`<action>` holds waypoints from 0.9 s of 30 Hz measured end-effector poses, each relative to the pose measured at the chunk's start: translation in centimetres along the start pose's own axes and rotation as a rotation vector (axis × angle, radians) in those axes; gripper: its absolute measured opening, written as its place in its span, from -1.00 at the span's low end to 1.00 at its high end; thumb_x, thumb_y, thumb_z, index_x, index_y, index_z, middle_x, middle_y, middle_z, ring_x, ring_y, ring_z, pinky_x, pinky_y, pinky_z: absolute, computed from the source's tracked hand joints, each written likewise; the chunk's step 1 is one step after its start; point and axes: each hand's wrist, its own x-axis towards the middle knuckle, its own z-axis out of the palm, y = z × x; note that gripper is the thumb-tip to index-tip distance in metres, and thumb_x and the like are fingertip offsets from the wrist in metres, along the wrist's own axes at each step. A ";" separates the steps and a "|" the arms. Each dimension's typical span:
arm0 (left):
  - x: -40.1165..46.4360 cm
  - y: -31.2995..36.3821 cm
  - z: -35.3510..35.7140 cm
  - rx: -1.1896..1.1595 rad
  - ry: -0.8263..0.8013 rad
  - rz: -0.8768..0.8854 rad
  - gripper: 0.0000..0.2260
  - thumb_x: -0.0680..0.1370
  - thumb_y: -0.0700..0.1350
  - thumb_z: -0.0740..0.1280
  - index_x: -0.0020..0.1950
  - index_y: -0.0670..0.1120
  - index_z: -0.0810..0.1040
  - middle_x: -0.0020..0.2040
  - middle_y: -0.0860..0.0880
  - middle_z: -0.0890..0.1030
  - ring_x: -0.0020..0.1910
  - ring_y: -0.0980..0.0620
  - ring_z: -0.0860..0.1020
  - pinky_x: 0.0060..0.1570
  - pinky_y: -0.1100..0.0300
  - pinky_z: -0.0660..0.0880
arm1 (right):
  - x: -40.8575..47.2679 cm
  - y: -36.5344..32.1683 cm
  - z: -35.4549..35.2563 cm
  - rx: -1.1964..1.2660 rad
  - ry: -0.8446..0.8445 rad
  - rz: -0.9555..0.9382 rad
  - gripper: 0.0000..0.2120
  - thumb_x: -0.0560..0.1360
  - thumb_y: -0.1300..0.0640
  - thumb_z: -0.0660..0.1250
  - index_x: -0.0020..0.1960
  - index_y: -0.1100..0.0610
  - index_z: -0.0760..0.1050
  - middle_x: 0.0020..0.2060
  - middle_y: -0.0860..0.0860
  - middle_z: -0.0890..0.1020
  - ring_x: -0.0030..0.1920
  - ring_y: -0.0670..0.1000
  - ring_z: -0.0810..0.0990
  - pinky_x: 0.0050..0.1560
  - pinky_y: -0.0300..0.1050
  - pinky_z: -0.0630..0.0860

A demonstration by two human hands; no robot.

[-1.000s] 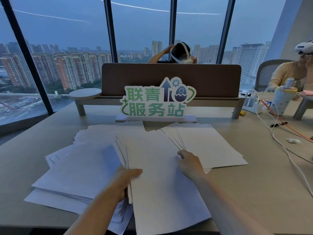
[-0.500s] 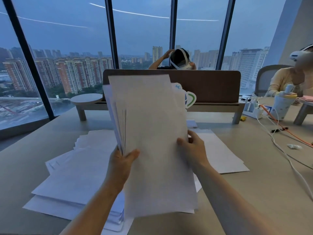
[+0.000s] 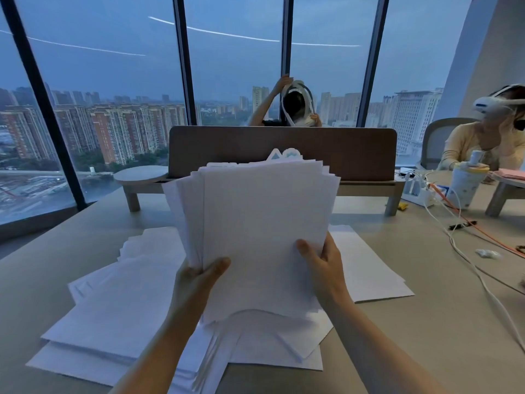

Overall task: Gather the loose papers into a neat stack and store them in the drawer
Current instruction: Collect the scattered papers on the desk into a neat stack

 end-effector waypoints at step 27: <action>0.3 -5.3 -3.8 0.027 0.095 -0.362 -0.64 0.39 -0.06 0.51 0.15 -0.14 0.62 0.04 -0.15 0.69 0.03 -0.18 0.64 0.18 -0.16 0.52 | 2.6 4.8 -4.1 -1.348 -0.351 0.435 -0.34 0.41 -0.23 0.33 0.39 0.05 0.28 0.32 0.10 0.39 0.34 0.24 0.32 0.27 0.12 0.36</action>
